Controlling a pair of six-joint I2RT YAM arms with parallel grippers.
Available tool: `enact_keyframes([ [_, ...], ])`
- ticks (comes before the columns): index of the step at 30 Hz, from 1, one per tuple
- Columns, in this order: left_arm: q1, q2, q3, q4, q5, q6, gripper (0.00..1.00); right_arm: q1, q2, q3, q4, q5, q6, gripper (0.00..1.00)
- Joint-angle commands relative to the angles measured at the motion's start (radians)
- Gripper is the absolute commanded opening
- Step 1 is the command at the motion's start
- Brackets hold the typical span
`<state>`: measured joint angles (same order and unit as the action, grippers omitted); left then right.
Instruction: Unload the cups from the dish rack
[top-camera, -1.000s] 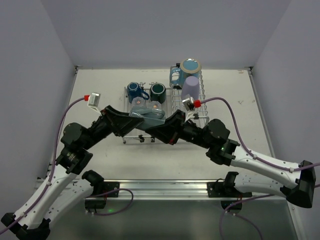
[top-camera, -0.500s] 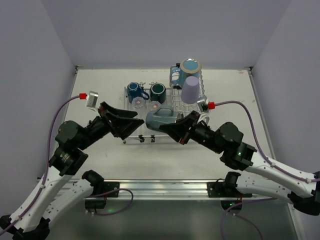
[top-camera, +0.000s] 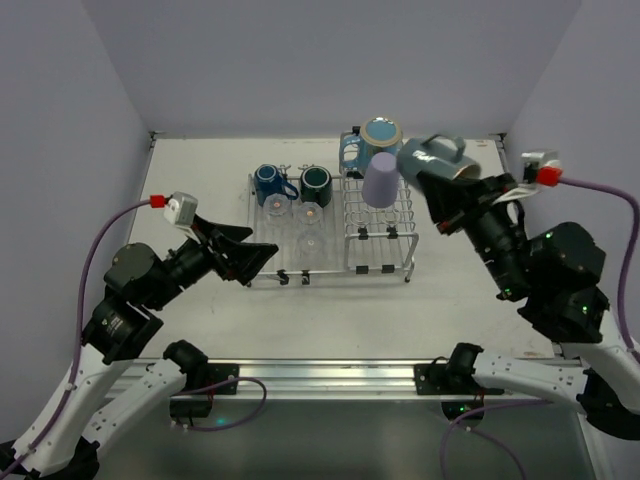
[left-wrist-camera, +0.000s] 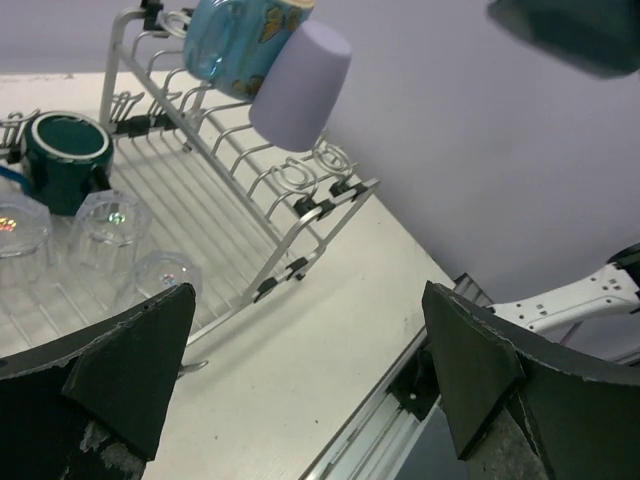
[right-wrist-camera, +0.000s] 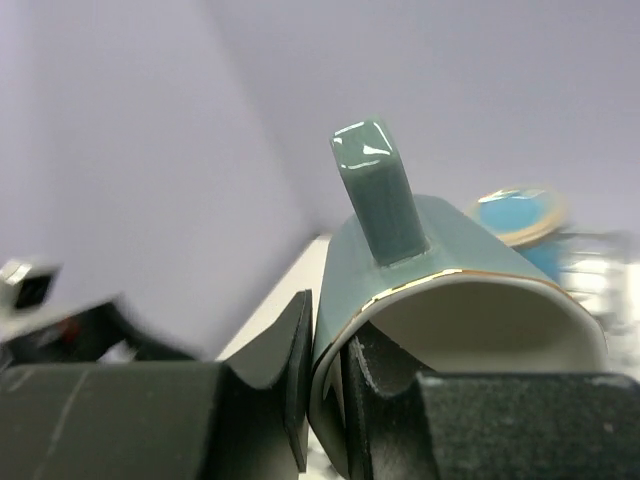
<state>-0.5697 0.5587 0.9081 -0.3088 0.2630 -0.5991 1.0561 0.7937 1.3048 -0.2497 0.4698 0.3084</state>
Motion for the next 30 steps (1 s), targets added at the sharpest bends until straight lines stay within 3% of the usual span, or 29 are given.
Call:
enact_keyframes([
  [1,0.005,-0.013,-0.005,-0.11,-0.05,0.116,1.0,-0.082,0.027,0.123,-0.012,0.376,-0.241,0.0],
  [7,0.005,-0.048,-0.04,-0.173,-0.134,0.188,1.0,-0.462,0.142,0.226,-0.213,0.262,-0.207,0.0],
  [10,0.005,-0.052,-0.06,-0.179,-0.149,0.215,1.0,-0.626,0.26,0.278,-0.305,0.129,-0.169,0.0],
  [14,0.005,-0.052,-0.084,-0.196,-0.175,0.255,1.0,-0.857,0.403,0.335,-0.39,-0.17,-0.098,0.0],
  [17,0.005,-0.062,-0.116,-0.191,-0.188,0.266,1.0,-0.968,0.527,0.359,-0.421,-0.302,-0.062,0.0],
  [21,0.007,-0.062,-0.147,-0.155,-0.194,0.289,1.0,-1.027,0.703,0.39,-0.456,-0.434,-0.043,0.0],
  [30,0.005,-0.051,-0.219,-0.078,-0.189,0.318,1.0,-1.045,1.01,0.448,-0.464,-0.523,-0.002,0.0],
])
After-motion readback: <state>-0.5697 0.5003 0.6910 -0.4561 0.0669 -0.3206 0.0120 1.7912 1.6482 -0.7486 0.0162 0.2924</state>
